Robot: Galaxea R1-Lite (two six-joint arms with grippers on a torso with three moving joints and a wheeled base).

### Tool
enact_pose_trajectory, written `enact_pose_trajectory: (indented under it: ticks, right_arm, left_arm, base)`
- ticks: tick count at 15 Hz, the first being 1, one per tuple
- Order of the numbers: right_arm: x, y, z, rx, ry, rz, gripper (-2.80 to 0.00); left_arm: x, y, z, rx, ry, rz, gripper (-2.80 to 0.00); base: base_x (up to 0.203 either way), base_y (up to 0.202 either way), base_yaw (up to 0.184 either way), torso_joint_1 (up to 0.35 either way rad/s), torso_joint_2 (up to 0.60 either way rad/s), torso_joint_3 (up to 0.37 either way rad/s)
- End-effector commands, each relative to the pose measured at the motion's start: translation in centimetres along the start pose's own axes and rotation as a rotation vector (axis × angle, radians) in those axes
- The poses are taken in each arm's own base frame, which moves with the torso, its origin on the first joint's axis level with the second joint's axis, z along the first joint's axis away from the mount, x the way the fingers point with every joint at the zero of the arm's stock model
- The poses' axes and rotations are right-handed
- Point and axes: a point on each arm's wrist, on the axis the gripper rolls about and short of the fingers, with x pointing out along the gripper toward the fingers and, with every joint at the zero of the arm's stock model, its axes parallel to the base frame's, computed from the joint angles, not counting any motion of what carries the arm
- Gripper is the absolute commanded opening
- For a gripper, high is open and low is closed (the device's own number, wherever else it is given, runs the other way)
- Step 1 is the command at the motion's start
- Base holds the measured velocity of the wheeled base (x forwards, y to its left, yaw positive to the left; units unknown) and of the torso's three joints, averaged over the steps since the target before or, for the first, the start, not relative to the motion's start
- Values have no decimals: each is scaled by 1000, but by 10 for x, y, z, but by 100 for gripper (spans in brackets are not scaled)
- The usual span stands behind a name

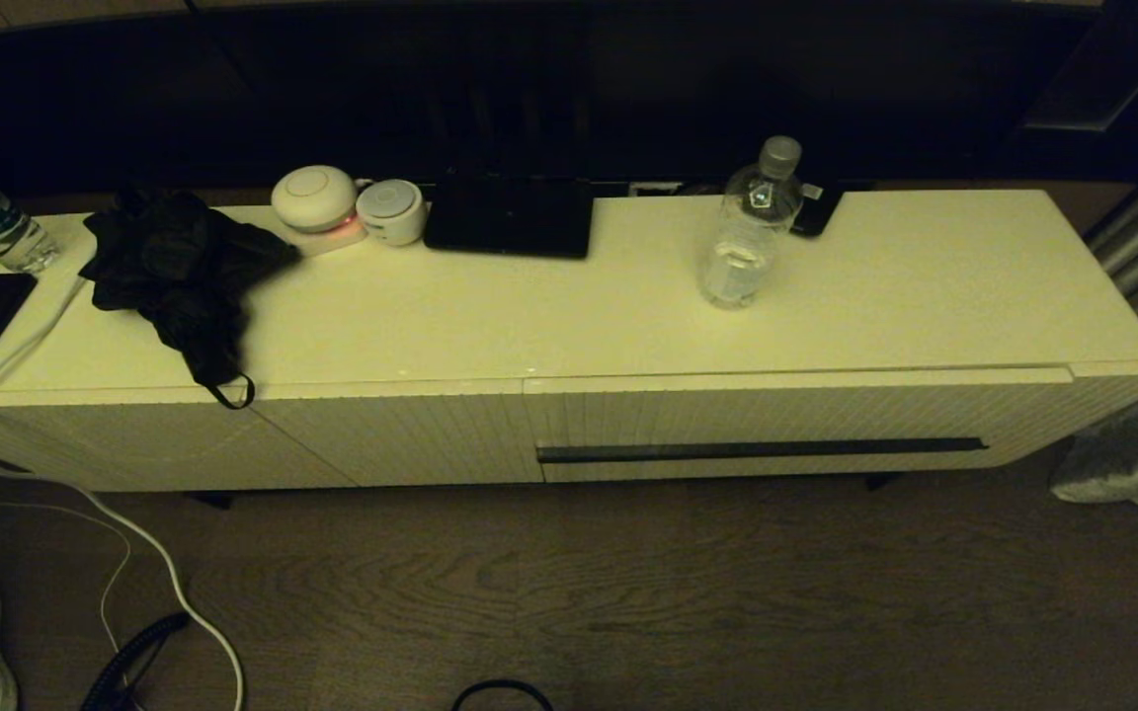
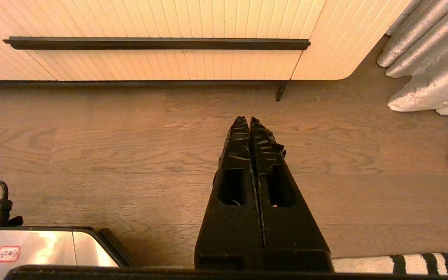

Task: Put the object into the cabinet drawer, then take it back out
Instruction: Open the drawer

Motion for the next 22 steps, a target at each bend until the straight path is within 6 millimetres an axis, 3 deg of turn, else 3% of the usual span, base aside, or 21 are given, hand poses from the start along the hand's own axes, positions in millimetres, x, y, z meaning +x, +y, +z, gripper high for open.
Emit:
enact_pose_trajectory:
  ticks: [1, 14, 22]
  right_arm:
    - [0, 0, 0, 0, 0, 0, -280]
    - [0, 0, 0, -1, 1, -7, -280]
    - [0, 0, 1, -95, -4, 12, -280]
  left_arm:
    - [0, 0, 0, 0, -3, 0, -280]
    - [0, 0, 0, 0, -3, 0, -280]
    - [0, 0, 0, 0, -2, 0, -280]
  base:
    - [0, 0, 0, 0, 0, 0]
    - [0, 0, 0, 0, 0, 0]
    - [0, 0, 0, 0, 0, 0]
